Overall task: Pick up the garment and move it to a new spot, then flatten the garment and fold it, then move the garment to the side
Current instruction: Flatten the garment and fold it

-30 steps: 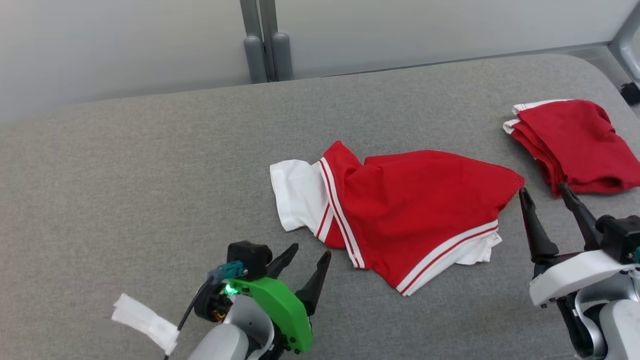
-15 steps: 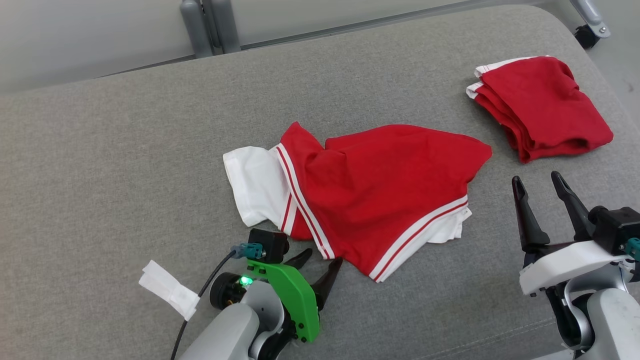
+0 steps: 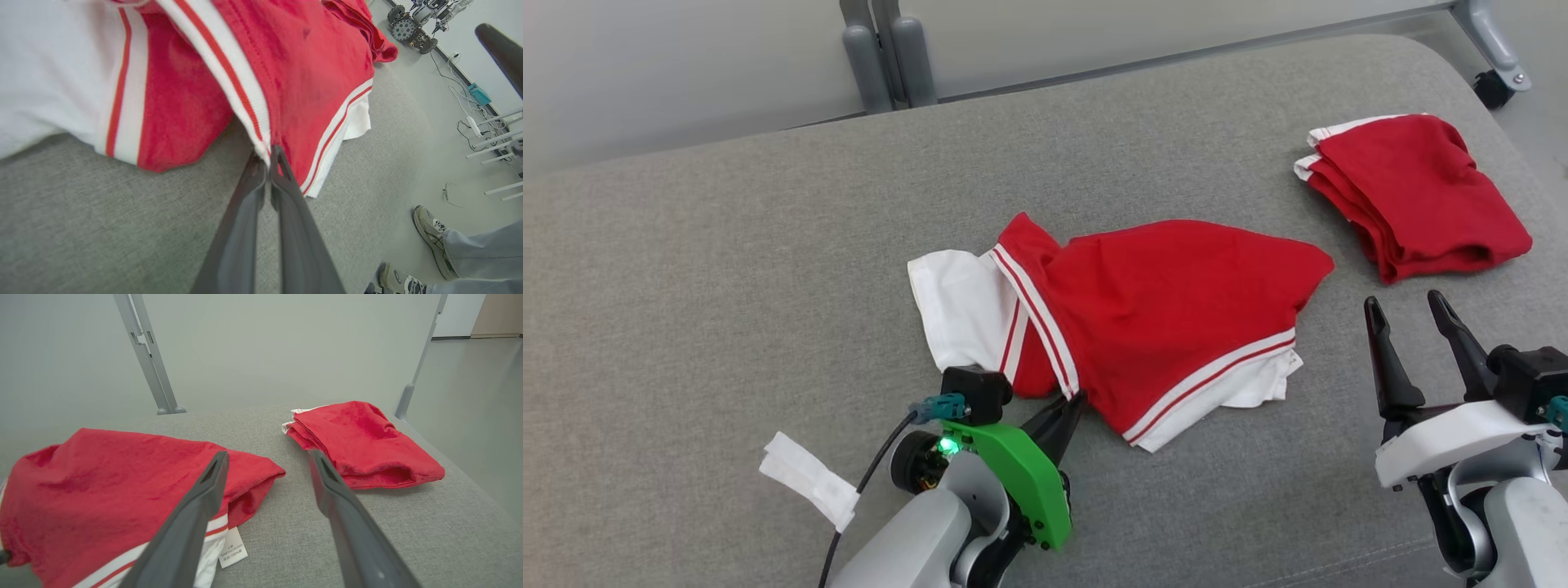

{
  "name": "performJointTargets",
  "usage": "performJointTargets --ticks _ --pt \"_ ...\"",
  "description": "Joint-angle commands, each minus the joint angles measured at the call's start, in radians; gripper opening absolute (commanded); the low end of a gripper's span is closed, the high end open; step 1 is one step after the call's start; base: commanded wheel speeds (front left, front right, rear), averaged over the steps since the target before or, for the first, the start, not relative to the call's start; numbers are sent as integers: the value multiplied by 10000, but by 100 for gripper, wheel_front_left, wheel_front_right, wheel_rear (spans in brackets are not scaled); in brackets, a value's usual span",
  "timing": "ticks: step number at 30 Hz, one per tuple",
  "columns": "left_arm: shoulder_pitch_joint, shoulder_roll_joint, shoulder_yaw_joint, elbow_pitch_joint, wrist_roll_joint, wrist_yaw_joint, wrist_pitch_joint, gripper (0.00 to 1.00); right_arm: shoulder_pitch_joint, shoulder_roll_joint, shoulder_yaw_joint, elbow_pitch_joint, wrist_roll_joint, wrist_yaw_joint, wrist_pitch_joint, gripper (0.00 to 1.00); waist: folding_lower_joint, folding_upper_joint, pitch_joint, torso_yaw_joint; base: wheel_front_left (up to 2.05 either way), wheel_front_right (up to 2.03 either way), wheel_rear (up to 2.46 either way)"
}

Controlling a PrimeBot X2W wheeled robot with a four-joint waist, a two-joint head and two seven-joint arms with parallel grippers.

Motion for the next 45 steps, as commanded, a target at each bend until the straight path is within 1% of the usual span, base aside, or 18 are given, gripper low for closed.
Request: performJointTargets --ticks 1,7,12,17,22,28,31,39,42,45 --pt "8 53 90 -169 30 98 -170 0 99 -19 -23 -18 29 -16 -18 100 -1 -1 -247 250 0 0 0" --pt "203 497 547 -1165 -91 470 -536 0 263 -46 -77 -74 52 -15 61 100 -1 -1 -534 538 0 0 0" --pt "346 815 980 -2146 -339 799 -522 0 343 -77 -60 -132 73 -16 138 100 -1 -1 -629 617 0 0 0" --pt "492 1233 1444 -2733 -507 1237 -514 0 364 -72 6 -189 102 -15 181 100 -1 -1 -610 559 0 0 0" --pt "575 1544 1683 -3215 -500 1471 -549 0 393 -112 -56 -221 115 -15 195 100 -1 -1 -565 426 0 0 0" --pt "882 1956 2064 -4391 -396 1966 -785 0 418 -74 -87 -249 102 -15 207 100 -1 -1 -571 271 0 0 0" --pt "1209 2388 2455 -4961 -508 2327 -723 0 467 -51 -105 -263 94 -15 190 100 -1 -1 -554 234 0 0 0" --pt "2219 3765 3836 -5684 -903 3164 -630 0 448 -29 -152 -247 112 -15 182 100 -1 -1 -404 341 0 0 0" --pt "2717 4196 4427 -5784 -1172 3529 -573 0 368 -38 -81 -227 129 -15 194 100 -1 -1 -339 397 0 0 0" --pt "3163 4542 4907 -5536 -1233 3885 -608 0 301 -34 0 -201 145 -15 211 100 -1 -1 -265 420 0 0 0"
